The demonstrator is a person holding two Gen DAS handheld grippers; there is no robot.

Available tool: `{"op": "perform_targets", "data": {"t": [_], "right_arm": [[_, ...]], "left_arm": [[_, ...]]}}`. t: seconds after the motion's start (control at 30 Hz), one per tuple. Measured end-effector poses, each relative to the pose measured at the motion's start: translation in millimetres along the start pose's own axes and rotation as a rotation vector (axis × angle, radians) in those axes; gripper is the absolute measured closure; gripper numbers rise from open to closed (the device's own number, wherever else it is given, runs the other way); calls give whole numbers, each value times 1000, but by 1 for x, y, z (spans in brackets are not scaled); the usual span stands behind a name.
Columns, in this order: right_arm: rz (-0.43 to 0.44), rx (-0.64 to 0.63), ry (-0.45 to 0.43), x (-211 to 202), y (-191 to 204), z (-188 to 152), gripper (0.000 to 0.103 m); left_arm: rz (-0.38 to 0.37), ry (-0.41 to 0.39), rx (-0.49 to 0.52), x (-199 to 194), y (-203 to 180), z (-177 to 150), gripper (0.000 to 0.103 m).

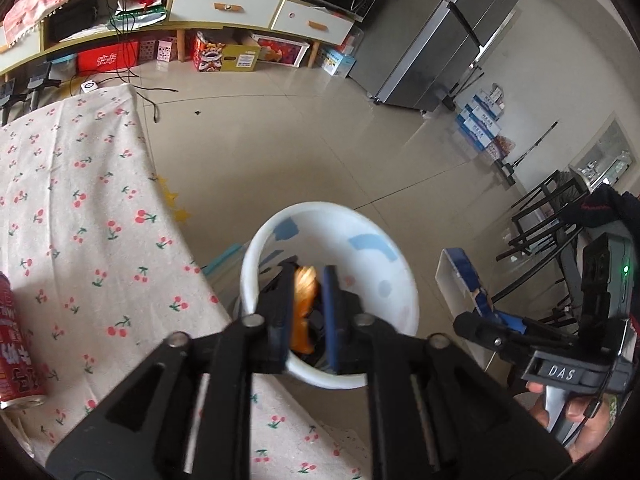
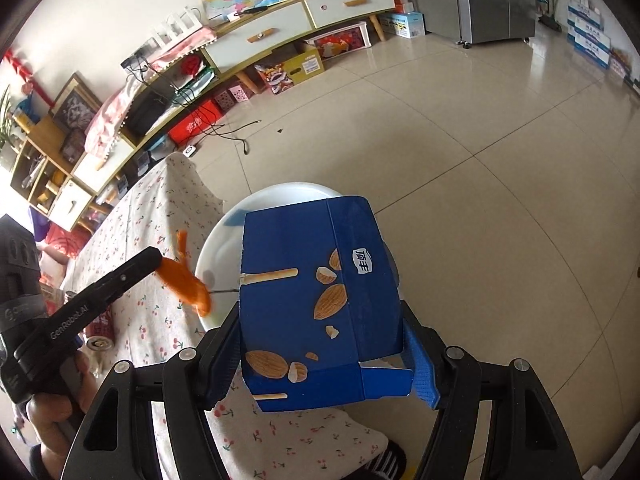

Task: Collect trash
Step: 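Carry the blue snack box over the white bin with the right tool, then open the right tool to drop the snack box into the bin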

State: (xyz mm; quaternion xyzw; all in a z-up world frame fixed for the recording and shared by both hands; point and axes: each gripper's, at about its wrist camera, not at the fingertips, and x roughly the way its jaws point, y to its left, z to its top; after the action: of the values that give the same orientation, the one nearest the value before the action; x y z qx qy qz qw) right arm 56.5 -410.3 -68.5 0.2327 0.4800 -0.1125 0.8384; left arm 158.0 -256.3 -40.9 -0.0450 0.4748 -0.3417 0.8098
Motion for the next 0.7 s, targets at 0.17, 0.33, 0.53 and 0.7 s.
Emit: {"op": "perform_targets", "data": {"t": [0.17, 0.33, 0.53, 0.7], "right_arm": [[-13, -4, 16, 7, 4, 1, 31], [-26, -13, 35, 16, 13, 6, 31], [-53, -22, 64, 30, 21, 9, 31], [-74, -20, 87, 40, 25, 11, 31]], "left_arm": [[82, -12, 19, -26, 7, -8, 36], [201, -4, 30, -57, 27, -20, 28], [302, -16, 18, -103, 55, -42, 21], [357, -18, -9, -133, 81, -56, 20]]}}
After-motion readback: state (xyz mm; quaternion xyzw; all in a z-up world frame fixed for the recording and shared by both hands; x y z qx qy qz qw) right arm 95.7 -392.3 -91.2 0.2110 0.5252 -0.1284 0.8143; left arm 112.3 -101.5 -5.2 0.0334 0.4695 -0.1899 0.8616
